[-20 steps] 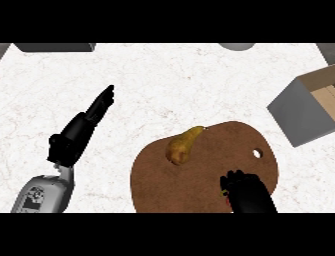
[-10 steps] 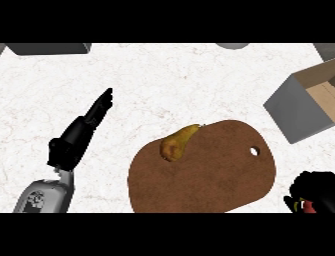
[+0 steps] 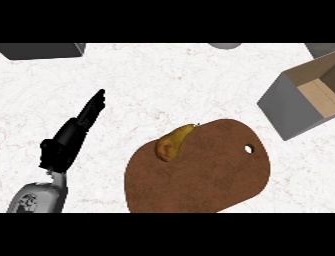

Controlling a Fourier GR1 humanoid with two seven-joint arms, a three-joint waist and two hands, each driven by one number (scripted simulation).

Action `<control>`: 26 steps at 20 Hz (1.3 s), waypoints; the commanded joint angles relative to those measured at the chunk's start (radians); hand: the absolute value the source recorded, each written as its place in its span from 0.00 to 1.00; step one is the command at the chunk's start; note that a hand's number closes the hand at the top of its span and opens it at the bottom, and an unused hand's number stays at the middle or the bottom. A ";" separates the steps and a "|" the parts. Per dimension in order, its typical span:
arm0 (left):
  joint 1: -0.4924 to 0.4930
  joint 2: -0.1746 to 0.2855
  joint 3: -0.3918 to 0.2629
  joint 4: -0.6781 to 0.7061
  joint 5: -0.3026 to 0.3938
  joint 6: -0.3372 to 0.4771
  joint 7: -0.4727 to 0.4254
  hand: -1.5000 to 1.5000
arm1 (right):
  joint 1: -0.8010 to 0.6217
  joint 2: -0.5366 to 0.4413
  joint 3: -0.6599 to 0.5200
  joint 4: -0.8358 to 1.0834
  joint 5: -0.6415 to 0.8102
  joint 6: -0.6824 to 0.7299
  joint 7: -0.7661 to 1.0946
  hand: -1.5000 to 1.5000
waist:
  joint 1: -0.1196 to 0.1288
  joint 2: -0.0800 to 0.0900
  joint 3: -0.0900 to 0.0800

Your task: Pick the bell pepper from the cutting board and place it in the cardboard box

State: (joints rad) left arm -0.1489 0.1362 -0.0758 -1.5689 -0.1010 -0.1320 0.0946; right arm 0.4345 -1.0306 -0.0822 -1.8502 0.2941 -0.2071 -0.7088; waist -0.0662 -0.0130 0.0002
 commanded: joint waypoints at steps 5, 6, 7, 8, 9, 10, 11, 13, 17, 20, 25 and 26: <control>0.032 -0.013 -0.015 -0.014 -0.011 0.004 -0.012 0.50 | 0.123 -0.079 -0.430 0.096 -0.448 0.296 -0.175 1.00 | 0.002 0.000 -0.002; -0.011 0.005 0.019 -0.002 0.019 -0.015 0.001 0.50 | 0.145 -0.064 -0.457 0.141 -0.460 0.333 -0.209 1.00 | 0.009 0.004 -0.001; -0.013 0.003 -0.007 -0.031 -0.010 -0.007 0.018 0.50 | 0.149 -0.083 -0.522 0.106 -0.490 0.371 -0.144 1.00 | 0.017 0.003 -0.002; 0.002 -0.015 -0.012 0.051 -0.030 0.006 -0.073 0.50 | 0.141 -0.079 -0.547 0.139 -0.493 0.405 -0.153 1.00 | 0.026 0.008 -0.002; 0.041 -0.018 -0.040 0.008 -0.032 -0.007 -0.059 0.50 | 0.164 -0.077 -0.600 0.181 -0.495 0.441 -0.178 1.00 | 0.030 0.007 -0.002; 0.003 -0.014 -0.031 -0.029 -0.020 -0.012 -0.006 0.50 | 0.151 -0.085 -0.636 0.174 -0.508 0.465 -0.120 1.00 | 0.038 0.007 -0.002; 0.006 0.008 -0.005 -0.023 -0.004 -0.032 -0.050 0.50 | 0.080 -0.075 -0.589 0.218 -0.476 0.441 -0.096 1.00 | 0.058 0.011 -0.001; -0.005 -0.060 -0.059 0.010 -0.041 0.010 -0.018 0.50 | 0.061 -0.081 -0.635 0.166 -0.500 0.479 0.004 1.00 | 0.054 0.011 -0.001; -0.041 -0.067 -0.056 0.009 -0.038 0.000 0.001 0.50 | -0.082 -0.111 -0.591 0.249 -0.480 0.526 0.071 1.00 | 0.067 0.014 -0.001; -0.059 -0.034 -0.020 0.020 -0.011 -0.039 0.022 0.50 | -0.187 -0.152 -0.545 0.308 -0.499 0.572 0.123 1.00 | 0.075 0.015 0.000; -0.020 -0.057 -0.062 -0.021 -0.053 -0.023 0.015 0.50 | -0.371 -0.107 -0.387 0.302 -0.428 0.512 0.240 1.00 | 0.082 0.015 0.000; -0.130 -0.039 0.018 0.107 -0.012 -0.038 -0.032 0.50 | -0.425 -0.096 -0.338 0.335 -0.428 0.486 0.255 1.00 | 0.084 0.019 0.000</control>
State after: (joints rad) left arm -0.2099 0.0996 -0.0928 -1.5298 -0.1209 -0.1695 0.0805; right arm 0.1505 -1.1259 -0.5092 -1.5656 -0.1424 0.2932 -0.5312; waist 0.0111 0.0027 -0.0003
